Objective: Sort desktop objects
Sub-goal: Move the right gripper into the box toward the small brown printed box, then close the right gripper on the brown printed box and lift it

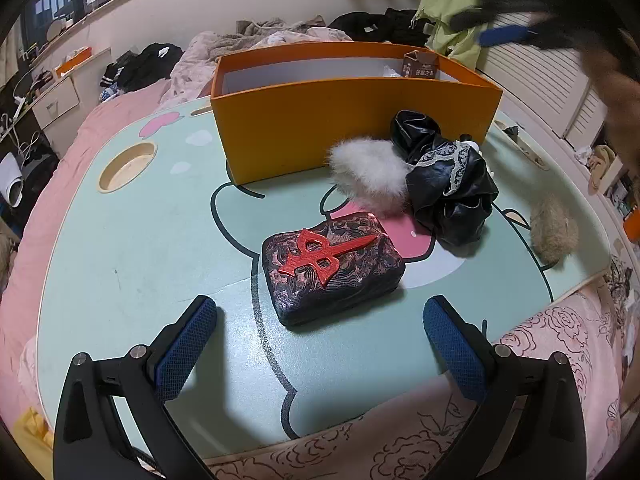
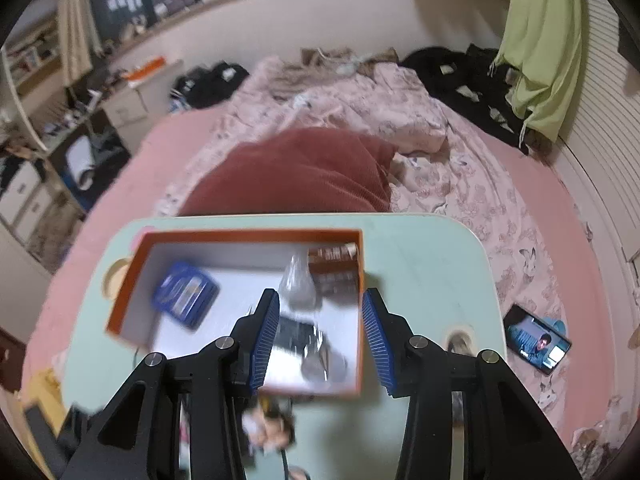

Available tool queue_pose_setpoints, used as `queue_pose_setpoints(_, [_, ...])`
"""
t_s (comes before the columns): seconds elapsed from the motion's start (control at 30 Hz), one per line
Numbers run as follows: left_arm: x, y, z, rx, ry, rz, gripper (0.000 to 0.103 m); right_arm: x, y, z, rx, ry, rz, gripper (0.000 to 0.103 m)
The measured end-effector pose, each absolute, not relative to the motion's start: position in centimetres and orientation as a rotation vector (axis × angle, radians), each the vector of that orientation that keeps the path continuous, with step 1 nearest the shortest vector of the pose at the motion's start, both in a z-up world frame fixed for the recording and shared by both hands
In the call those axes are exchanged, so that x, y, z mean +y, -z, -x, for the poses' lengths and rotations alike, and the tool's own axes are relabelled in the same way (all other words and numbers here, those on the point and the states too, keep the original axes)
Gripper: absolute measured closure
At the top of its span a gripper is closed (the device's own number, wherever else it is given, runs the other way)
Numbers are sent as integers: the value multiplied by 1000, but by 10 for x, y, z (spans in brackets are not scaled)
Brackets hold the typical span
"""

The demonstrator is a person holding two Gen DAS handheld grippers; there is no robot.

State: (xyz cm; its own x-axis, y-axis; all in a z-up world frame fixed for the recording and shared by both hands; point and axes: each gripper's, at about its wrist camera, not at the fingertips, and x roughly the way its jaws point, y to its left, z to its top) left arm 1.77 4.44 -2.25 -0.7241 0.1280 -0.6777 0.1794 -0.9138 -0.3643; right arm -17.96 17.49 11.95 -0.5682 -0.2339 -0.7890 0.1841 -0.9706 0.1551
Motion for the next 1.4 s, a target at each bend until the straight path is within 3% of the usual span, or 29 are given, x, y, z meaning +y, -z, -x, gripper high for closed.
queue_pose_setpoints(0.2, [44,23,-18,647,2824,-1147,0,142,-92,214,116,2584,-1395,72])
queue_pose_setpoints(0.47, [44,24,-19,648,2837,-1133,0,117,-68,225,577,2558,-1350,83])
queue_pose_setpoints(0.6, [44,25,-20,648,2844,-1126,0,118,-73,219,548,2507,-1330,102])
queue_pose_setpoints(0.9, [44,26,-21,651,2854,-1114,0,128,-92,211,527,2495,-1305,101])
queue_pose_setpoints(0.93, [43,27,-22,650,2855,-1113,0,127,-97,209,549,2485,-1284,97])
queue_pose_setpoints(0.97, [43,27,-21,649,2856,-1112,0,127,-100,209,573,2468,-1277,90])
queue_pose_setpoints(1.0, [43,27,-22,649,2857,-1111,0,126,-102,210,604,2443,-1279,61])
queue_pose_setpoints(1.03, [43,27,-22,649,2858,-1110,0,125,-104,211,649,2412,-1276,46])
queue_pose_setpoints(1.07, [43,27,-22,650,2859,-1108,0,123,-105,211,711,2372,-1260,47])
queue_pose_setpoints(1.13, [43,28,-22,650,2861,-1104,0,118,-102,211,823,2258,-1264,68])
queue_pose_setpoints(1.2, [43,28,-23,650,2863,-1099,0,116,-95,210,912,2148,-1289,76])
queue_pose_setpoints(1.3, [43,29,-23,651,2869,-1092,0,110,-76,204,1134,2037,-1278,76])
queue_pose_setpoints(1.4, [43,30,-23,648,2876,-1083,0,105,-64,200,1233,1946,-1251,76])
